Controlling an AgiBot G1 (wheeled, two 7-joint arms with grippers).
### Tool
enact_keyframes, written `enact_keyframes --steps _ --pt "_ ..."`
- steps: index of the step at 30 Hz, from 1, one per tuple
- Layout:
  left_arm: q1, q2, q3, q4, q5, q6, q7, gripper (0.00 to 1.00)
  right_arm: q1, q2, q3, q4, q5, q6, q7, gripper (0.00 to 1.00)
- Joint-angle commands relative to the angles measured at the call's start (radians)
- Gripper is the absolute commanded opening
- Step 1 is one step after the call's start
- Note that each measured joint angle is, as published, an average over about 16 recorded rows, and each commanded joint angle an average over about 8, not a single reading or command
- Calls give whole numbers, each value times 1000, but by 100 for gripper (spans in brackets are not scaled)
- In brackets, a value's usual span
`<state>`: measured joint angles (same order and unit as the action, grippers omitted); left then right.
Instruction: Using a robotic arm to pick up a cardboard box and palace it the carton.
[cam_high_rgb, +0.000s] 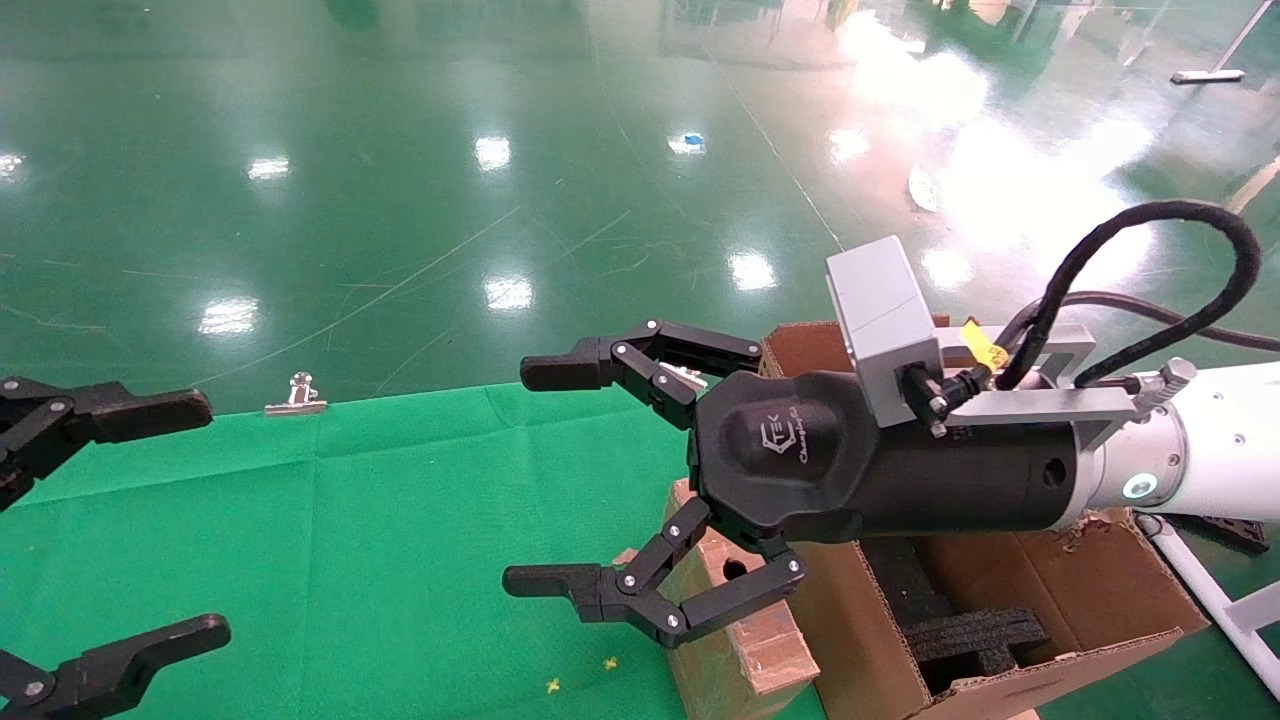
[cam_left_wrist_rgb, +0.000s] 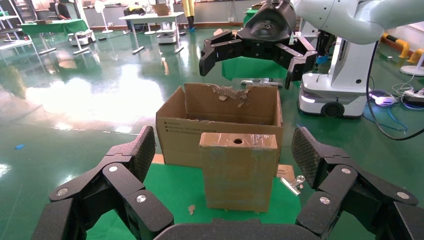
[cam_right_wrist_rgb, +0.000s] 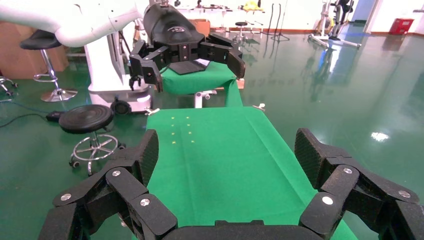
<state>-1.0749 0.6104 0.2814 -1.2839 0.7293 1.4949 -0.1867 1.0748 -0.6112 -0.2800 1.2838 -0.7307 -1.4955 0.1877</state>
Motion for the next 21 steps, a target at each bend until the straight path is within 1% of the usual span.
enact_keyframes --steps 1,15,18,21 --pt "0 0 0 0 0 0 0 100 0 0 0 0 0 0 0 100" --pt "0 1 -2 0 1 0 -1 100 0 2 -5 3 -10 1 4 100" --pt "0 0 -2 1 1 0 -1 100 5 4 -18 18 -36 3 13 100" --pt "0 0 -1 1 1 0 -1 100 23 3 -45 42 -89 -3 24 100"
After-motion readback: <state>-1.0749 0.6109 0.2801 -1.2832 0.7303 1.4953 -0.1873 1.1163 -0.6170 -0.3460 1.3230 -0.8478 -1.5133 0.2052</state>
